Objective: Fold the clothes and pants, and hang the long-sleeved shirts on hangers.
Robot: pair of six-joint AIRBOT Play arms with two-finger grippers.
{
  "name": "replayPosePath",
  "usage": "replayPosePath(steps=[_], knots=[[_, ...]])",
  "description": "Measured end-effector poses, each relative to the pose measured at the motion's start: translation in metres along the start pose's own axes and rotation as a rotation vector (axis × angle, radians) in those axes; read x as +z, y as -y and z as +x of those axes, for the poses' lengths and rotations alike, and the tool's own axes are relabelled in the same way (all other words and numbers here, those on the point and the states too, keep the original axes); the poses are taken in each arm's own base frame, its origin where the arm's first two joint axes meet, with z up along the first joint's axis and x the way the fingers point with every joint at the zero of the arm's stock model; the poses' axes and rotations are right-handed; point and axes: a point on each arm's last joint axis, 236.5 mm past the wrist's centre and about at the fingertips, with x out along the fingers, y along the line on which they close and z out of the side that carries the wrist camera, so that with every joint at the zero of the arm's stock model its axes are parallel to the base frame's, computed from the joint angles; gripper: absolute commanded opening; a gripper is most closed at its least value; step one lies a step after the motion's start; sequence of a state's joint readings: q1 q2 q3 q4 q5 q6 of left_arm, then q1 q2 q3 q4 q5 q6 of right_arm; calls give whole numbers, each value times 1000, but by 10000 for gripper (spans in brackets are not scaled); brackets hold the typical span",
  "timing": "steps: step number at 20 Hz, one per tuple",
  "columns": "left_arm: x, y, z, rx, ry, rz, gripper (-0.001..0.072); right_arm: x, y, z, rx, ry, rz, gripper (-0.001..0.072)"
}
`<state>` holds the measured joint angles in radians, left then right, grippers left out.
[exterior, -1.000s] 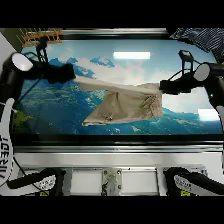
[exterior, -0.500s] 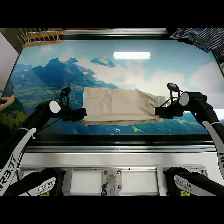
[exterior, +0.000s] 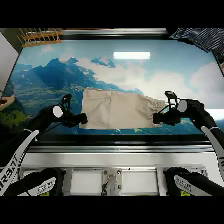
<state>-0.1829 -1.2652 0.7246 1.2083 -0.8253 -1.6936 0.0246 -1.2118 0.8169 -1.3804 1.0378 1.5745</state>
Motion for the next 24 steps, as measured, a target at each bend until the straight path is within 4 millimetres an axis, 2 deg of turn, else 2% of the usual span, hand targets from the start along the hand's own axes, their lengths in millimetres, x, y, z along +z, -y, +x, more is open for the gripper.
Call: replayPosePath(steps=[1,4,5,7,10,14,19,23,24], knots=[[6,3,-10,-10,23,2,509,5,0,-13,9,23,-11,673],[21,13,-51,-47,106,13,494,14,15,-53,18,94,-6,689],[24,17,-64,-58,134,19,376,16,27,-64,14,121,17,711],[27,26,-88,-82,190,39,19,18,47,-76,42,151,88,711],[25,43,-107,-114,238,84,4,19,67,-68,154,153,203,711],[15,70,-103,-144,231,148,4,27,70,-30,345,117,311,710],[4,92,-81,-159,189,175,4,37,54,12,501,70,374,709],[0,97,-68,-157,164,171,4,42,28,26,546,50,352,707],[-1,97,-66,-155,161,172,4,43,21,29,547,45,339,679]])
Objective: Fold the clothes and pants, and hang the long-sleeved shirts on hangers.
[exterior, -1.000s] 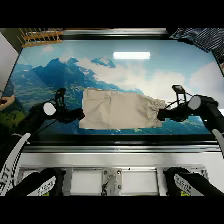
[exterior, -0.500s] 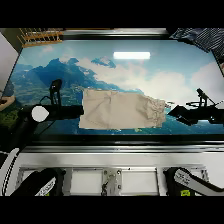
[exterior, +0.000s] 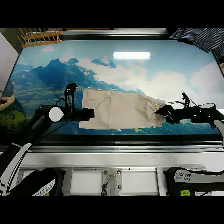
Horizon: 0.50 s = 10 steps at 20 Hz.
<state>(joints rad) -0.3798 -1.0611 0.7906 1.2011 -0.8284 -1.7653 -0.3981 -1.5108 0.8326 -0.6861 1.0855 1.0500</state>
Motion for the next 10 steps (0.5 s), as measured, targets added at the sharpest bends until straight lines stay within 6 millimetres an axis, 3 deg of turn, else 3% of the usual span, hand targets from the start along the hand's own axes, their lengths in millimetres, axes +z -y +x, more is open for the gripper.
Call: replayPosePath(steps=[3,4,5,10], knots=[[0,0,3,1,-3,-2,4,-6,-8,15,-15,-25,-38,311],[0,0,3,1,-2,-1,4,-8,-8,19,-26,-32,-53,122],[0,1,3,1,-2,-2,4,-11,-10,23,-30,-42,-64,20],[0,0,5,2,-4,-6,4,-14,-18,21,-57,-60,-112,18]])
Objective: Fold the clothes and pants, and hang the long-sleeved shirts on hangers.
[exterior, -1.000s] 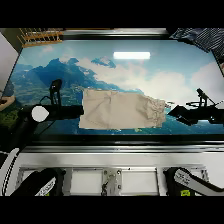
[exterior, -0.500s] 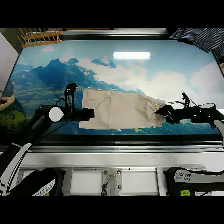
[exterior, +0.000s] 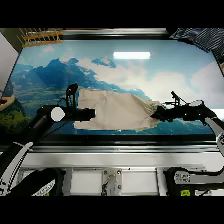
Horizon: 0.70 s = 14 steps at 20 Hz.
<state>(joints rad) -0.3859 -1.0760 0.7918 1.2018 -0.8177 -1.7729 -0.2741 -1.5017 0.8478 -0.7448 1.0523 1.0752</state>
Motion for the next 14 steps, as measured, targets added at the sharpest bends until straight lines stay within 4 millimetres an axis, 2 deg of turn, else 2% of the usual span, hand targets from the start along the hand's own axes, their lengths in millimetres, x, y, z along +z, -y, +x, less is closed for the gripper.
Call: replayPosePath(steps=[2,4,7,11,14], knots=[[2,0,4,3,-7,-7,4,3,2,-16,-69,-10,-38,18],[8,4,14,-3,-20,-25,3,8,-1,-40,-138,-19,-80,18],[22,24,39,-30,-43,-22,4,16,-18,-84,-240,-21,-136,18],[32,72,93,-72,-99,46,4,13,-62,-124,-359,-49,-232,18],[29,116,134,-116,-142,97,4,8,-107,-133,-387,-50,-319,18]])
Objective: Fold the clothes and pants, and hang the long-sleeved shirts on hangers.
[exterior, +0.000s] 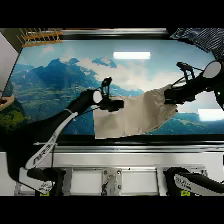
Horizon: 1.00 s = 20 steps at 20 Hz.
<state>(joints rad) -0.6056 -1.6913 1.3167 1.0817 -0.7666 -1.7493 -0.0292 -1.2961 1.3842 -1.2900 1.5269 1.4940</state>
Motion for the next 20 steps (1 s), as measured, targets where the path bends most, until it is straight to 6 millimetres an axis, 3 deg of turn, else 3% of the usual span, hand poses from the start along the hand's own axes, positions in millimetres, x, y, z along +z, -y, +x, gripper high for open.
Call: replayPosePath(steps=[3,6,11,14,17,20], knots=[[-2,34,36,-50,-39,20,4,4,-38,-13,-11,18,-88,18],[-8,58,63,-86,-88,34,4,1,-63,-16,-15,18,-154,18],[-11,70,85,-105,-132,27,4,-4,-84,-16,-15,10,-212,18],[-2,65,79,-104,-128,10,4,-6,-89,-15,-14,7,-224,18],[20,57,53,-85,-86,27,3,-7,-91,-15,-14,6,-225,19],[38,33,19,-24,-35,43,4,-7,-91,-15,-17,6,-224,18]])
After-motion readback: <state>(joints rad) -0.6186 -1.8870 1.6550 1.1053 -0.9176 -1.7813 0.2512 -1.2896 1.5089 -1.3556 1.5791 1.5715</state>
